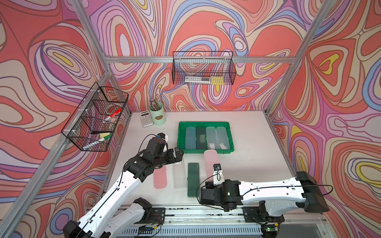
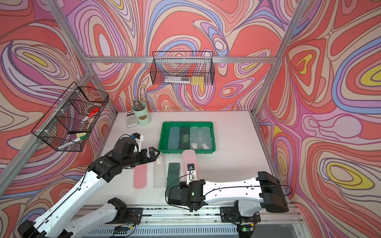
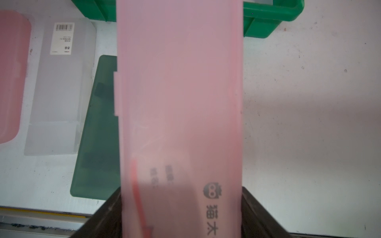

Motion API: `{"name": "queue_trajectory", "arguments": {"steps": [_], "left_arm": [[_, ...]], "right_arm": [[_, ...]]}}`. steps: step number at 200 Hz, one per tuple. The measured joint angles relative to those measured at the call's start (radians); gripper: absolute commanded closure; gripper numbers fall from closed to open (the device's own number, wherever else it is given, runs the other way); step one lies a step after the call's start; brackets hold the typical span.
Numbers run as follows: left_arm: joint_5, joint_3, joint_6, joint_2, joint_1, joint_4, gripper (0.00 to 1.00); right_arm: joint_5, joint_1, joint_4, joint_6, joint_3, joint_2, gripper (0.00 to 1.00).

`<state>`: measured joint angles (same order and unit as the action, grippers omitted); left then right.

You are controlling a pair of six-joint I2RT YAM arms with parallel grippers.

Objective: Put the pencil case into the storage box
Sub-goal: Pick up the pencil case from the center of the board, then place the pencil case at the storage box.

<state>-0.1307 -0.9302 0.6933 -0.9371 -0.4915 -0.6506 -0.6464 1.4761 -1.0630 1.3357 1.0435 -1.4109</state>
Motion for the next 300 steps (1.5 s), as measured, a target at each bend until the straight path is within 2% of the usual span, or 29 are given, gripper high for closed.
{"name": "queue_trajectory", "arguments": {"steps": [38,65,102,137,164,203,244,268,300], "left_arm": [[0.003,-0.061,-0.008,-0.021,0.000,-0.009,0.01],[-0.013,-0.150,-0.012,-0.105,0.000,0.011,0.01],[-0.064,-0.288,-0.012,-0.277,0.000,0.070,0.01],[-0.111,-0.327,0.014,-0.385,0.000,0.172,0.01],[-0.137,-0.391,0.001,-0.487,0.000,0.192,0.01],[-0.151,-0.393,-0.038,-0.530,0.006,0.217,0.01],[-0.187,-0.301,-0.027,-0.525,0.066,0.278,0.01],[-0.189,-0.220,-0.023,-0.515,0.080,0.285,0.01],[-0.212,-0.188,-0.023,-0.506,0.100,0.300,0.01]], "right_arm": [[-0.043,0.000,-0.033,0.015,0.034,0.053,0.30],[-0.038,-0.051,-0.023,-0.021,0.085,0.080,0.29],[0.019,-0.274,0.071,-0.181,0.102,0.122,0.29],[0.149,-0.532,0.217,-0.392,0.104,0.111,0.29],[0.272,-0.729,0.267,-0.549,0.174,0.003,0.27],[0.404,-0.898,0.359,-0.720,0.225,-0.158,0.29],[0.443,-0.967,0.373,-0.820,0.294,-0.338,0.29],[0.445,-0.974,0.377,-0.845,0.300,-0.379,0.30],[0.443,-0.980,0.377,-0.853,0.305,-0.416,0.30]]}}
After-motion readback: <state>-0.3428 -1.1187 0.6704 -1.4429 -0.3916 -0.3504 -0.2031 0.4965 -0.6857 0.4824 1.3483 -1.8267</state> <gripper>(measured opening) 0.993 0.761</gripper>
